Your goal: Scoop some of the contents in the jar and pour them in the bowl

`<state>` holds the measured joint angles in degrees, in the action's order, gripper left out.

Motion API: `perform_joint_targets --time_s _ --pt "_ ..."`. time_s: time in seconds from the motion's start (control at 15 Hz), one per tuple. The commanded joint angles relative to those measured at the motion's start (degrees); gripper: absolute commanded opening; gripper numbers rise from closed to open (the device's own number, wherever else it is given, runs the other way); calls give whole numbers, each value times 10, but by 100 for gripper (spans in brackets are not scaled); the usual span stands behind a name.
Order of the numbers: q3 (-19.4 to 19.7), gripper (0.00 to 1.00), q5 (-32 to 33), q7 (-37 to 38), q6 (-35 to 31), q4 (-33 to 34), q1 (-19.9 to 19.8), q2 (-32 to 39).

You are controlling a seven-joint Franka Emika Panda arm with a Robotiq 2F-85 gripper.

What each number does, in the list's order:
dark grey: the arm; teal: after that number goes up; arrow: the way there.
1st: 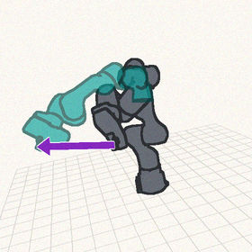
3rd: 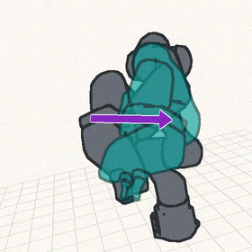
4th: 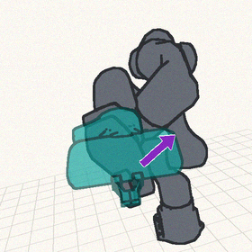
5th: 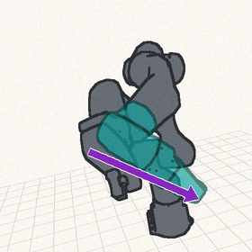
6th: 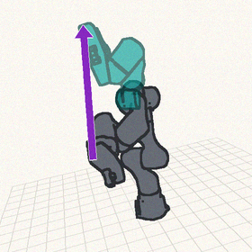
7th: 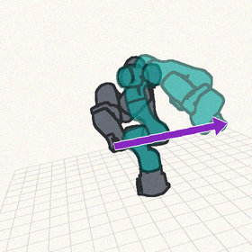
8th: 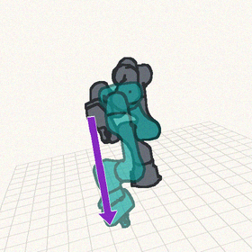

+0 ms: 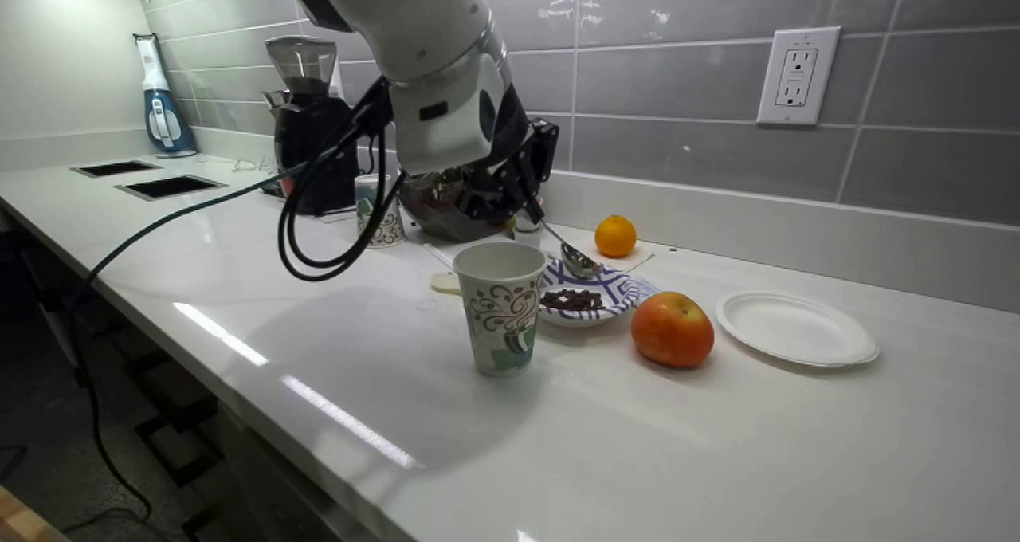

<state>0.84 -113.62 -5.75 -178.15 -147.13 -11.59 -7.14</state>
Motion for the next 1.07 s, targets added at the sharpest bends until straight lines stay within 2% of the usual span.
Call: perform_joint_targets --time_s 0.0,0.4,0.47,0.6,0.67,1.0 --pt "-13 1 19 25 -60 19 15 19" --pt "-33 1 25 2 -147 41 43 45" --pt "-25 1 72 48 -158 34 61 47" --pt "-24 1 109 62 -180 33 72 55" --pt "-33 1 84 19 -193 45 64 64" --pt "-41 1 80 -21 -222 60 77 89"
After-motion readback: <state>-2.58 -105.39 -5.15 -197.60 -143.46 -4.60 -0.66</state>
